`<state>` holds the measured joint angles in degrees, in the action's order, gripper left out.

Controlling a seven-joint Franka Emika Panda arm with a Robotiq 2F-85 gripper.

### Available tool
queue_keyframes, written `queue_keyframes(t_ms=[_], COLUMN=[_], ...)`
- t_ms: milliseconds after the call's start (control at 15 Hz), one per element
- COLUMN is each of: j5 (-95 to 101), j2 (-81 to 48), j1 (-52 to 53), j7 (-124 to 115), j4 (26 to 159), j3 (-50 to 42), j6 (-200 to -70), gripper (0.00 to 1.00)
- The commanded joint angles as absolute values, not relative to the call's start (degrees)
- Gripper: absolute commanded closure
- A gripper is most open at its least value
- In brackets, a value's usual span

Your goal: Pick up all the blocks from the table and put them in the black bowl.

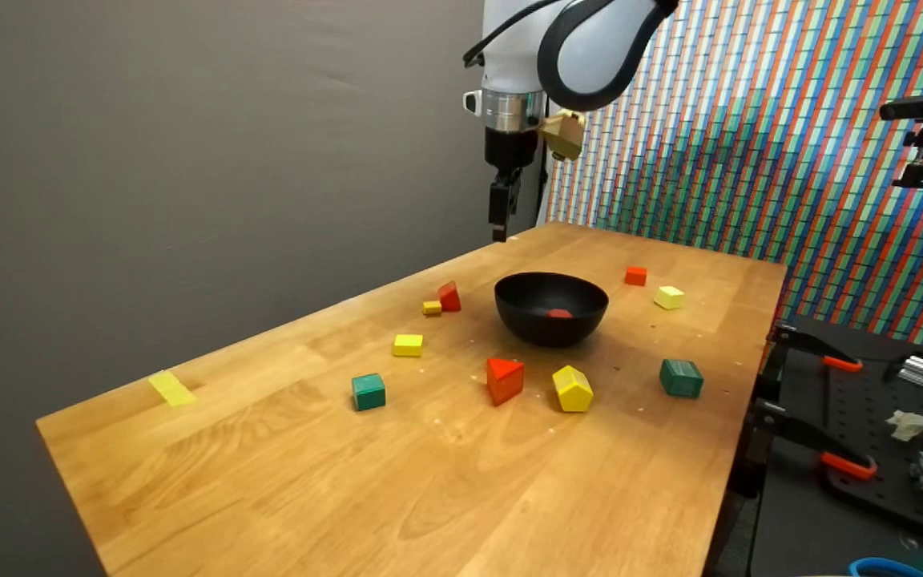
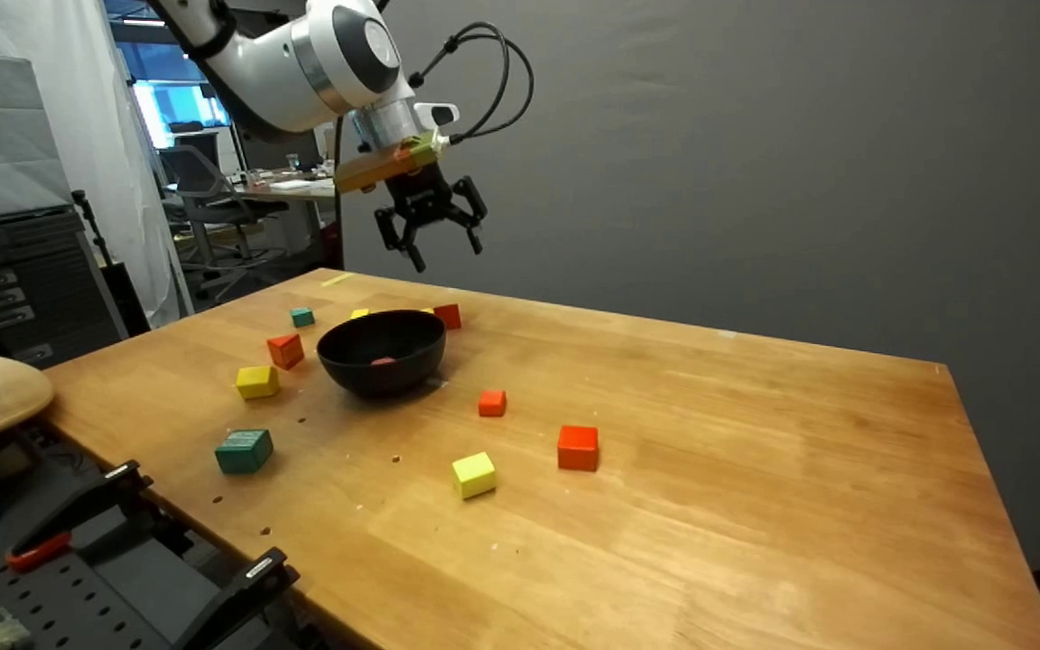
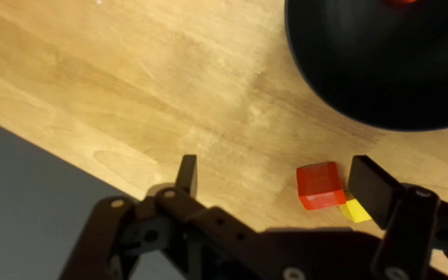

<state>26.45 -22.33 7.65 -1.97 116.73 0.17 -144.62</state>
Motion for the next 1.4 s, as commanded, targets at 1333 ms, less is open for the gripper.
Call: queue_keyframes(t_ms=[1333], j5=[17.2], j2=[-46.9], j1=[10.0], j7=[2.7], j4=[89.3], j3=[0.4], j6=[-135.6], gripper=[0.11])
